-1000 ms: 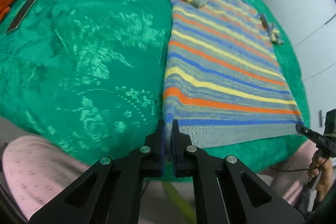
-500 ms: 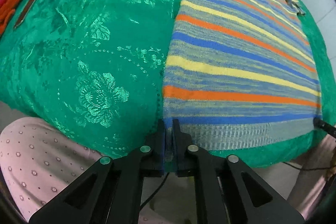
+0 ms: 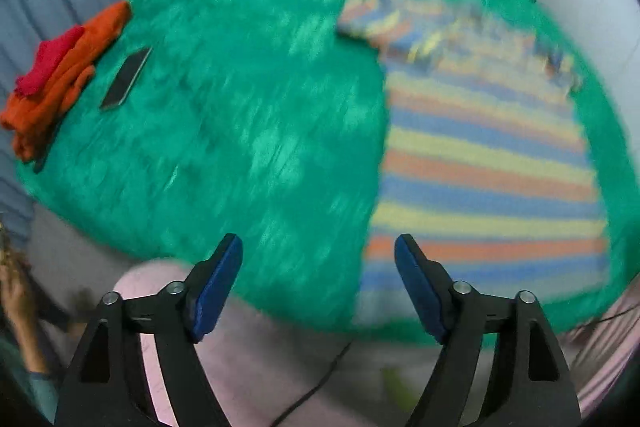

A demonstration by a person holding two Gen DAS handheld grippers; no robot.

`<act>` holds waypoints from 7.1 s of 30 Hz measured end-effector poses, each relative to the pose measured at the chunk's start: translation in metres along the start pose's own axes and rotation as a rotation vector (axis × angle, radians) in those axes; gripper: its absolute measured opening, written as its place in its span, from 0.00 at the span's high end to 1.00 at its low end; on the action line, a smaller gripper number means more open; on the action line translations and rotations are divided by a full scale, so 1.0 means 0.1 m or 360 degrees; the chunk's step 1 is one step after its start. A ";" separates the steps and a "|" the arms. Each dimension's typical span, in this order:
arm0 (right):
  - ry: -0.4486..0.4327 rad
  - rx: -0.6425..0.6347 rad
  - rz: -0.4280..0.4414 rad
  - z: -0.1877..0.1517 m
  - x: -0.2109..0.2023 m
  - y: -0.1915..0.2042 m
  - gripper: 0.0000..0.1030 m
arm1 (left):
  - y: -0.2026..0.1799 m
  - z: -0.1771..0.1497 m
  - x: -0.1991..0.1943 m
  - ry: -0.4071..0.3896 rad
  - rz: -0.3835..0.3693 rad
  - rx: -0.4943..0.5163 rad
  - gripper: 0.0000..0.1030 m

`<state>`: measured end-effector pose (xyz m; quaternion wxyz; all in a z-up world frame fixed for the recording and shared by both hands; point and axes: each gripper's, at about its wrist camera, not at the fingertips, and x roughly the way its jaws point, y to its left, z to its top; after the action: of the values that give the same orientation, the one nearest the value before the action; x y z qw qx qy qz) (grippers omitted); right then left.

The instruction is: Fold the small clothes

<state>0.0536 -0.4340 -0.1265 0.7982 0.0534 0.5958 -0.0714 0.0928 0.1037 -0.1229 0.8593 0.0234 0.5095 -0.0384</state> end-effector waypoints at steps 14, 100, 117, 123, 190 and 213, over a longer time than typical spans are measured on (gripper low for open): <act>-0.0354 0.0122 0.0279 2.64 1.21 -0.14 0.58 | -0.82 -0.17 0.48 0.0154 -0.0194 0.0032 0.15; -0.0359 0.0500 0.0307 -0.19 0.41 0.25 0.40 | -1.17 1.73 1.83 0.0111 -0.0219 0.0555 0.88; -0.0426 0.0216 0.0300 -0.31 0.51 0.85 0.40 | 1.45 1.88 1.74 0.0029 -0.0219 -0.0948 0.91; -0.0401 0.0196 0.0280 -0.33 0.58 0.90 0.40 | 1.67 1.70 1.85 0.0065 -0.0131 -0.1063 0.92; -0.0324 -0.0119 -0.0256 -0.92 -0.04 1.62 0.23 | -0.85 -0.55 -0.54 -0.0037 -0.0217 0.0245 0.09; -0.0476 -0.0079 -0.0359 -0.77 -0.38 1.73 0.23 | -0.78 -0.43 -0.46 -0.0089 -0.0211 0.0176 0.08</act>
<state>0.0008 -0.2488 -0.1118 0.8659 -0.0444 0.4742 -0.1528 0.0265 0.0309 -0.1034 0.8661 0.0361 0.4829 -0.1239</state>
